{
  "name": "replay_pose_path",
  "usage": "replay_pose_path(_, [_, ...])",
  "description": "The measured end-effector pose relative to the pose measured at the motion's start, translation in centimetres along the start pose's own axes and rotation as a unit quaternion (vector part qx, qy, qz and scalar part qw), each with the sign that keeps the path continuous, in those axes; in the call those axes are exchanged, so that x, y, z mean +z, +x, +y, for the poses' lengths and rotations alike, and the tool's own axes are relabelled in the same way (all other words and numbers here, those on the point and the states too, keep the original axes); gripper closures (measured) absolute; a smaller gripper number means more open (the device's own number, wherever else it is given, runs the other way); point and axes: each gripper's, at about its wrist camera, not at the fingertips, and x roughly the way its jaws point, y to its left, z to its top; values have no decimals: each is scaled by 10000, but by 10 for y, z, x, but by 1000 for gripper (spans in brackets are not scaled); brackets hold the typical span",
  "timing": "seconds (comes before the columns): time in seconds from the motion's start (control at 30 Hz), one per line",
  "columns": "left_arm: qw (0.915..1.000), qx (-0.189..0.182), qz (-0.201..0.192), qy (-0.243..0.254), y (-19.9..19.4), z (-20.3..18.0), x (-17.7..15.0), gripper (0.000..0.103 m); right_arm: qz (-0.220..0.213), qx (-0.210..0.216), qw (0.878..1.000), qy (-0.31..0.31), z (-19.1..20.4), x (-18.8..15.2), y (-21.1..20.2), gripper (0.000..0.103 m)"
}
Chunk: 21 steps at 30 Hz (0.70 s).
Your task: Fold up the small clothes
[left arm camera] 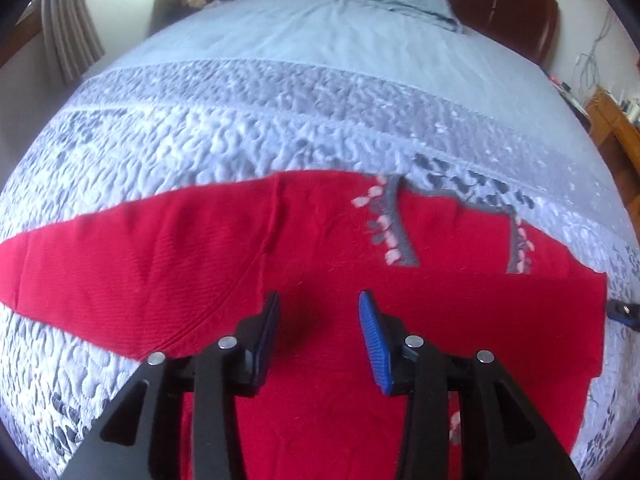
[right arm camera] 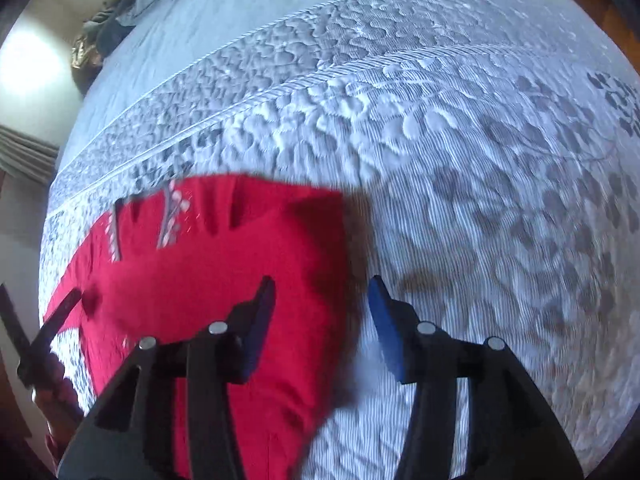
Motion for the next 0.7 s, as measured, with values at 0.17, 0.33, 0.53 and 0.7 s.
replay_pose_path(0.17, [9979, 262, 504, 299, 41, -14, -8, 61, 107, -289, 9995, 12, 0, 16, 28, 90])
replay_pose_path(0.33, [9987, 186, 388, 262, 44, -6, -16, 59, -181, -420, 9988, -172, 5, 4, 18, 72])
replay_pose_path(0.53, [9993, 51, 151, 328, -5, 17, -57, 46, -331, 131, 9988, -329, 3, -88, -28, 51])
replay_pose_path(0.7, [9992, 118, 341, 183, -45, 67, -127, 44, 257, 649, 9954, -659, 11, -193, -28, 56])
